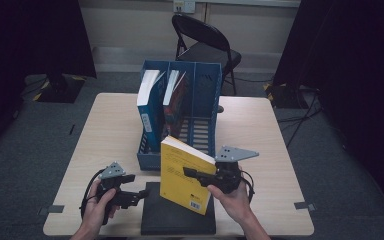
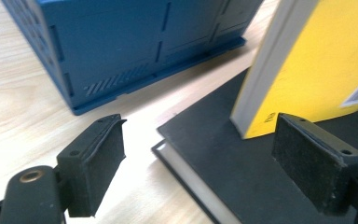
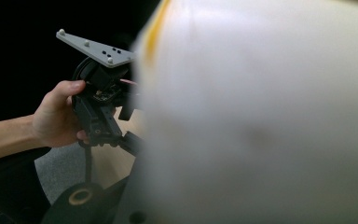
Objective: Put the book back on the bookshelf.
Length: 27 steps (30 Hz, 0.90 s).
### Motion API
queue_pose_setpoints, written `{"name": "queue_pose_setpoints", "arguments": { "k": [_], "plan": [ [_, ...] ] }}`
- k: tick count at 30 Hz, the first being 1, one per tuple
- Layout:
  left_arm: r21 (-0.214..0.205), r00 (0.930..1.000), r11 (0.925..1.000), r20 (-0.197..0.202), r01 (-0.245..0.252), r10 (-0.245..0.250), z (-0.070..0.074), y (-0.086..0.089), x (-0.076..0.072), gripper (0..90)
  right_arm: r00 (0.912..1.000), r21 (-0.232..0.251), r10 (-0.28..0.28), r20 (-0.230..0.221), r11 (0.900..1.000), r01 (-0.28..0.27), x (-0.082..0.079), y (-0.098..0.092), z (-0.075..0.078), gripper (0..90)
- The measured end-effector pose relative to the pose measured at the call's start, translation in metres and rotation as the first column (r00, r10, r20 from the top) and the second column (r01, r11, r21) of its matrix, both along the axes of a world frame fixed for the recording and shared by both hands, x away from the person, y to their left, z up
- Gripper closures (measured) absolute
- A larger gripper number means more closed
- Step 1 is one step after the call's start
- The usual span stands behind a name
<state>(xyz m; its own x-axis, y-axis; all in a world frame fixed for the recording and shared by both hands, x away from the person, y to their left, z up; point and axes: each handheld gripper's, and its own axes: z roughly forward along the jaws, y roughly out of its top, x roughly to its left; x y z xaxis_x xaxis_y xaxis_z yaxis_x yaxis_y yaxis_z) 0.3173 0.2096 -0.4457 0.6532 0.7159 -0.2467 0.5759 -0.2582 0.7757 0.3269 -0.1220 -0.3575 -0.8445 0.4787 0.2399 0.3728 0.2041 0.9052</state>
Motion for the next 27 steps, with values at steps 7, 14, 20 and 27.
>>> {"name": "queue_pose_setpoints", "arguments": {
  "k": [7, 14, 20, 27],
  "plan": [
    [0.040, 0.9996, 0.9991, 0.025, -0.012, 0.011, 0.000, -0.003, 0.000, 16.0, 0.9997, -0.006, -0.022, 0.005, 0.9997, 0.022, 0.001, -0.007, 0.003, 75.7],
    [0.017, 0.9998, 0.9998, 0.019, -0.003, 0.002, 0.001, 0.000, -0.001, 16.1, 0.9997, -0.015, -0.022, 0.012, 0.9996, 0.022, 0.003, -0.011, 0.013, 75.7],
    [0.000, 0.9997, 0.9999, 0.023, 0.011, -0.011, 0.002, 0.003, 0.000, 16.1, 0.9985, -0.007, -0.038, 0.040, 0.9992, 0.039, 0.003, -0.015, 0.025, 75.7],
    [-0.001, 0.9995, 1.0000, 0.030, -0.007, 0.007, 0.003, 0.005, 0.001, 16.0, 0.9944, 0.008, -0.082, 0.066, 0.9966, 0.082, 0.009, -0.022, 0.042, 75.8]
  ]
}}
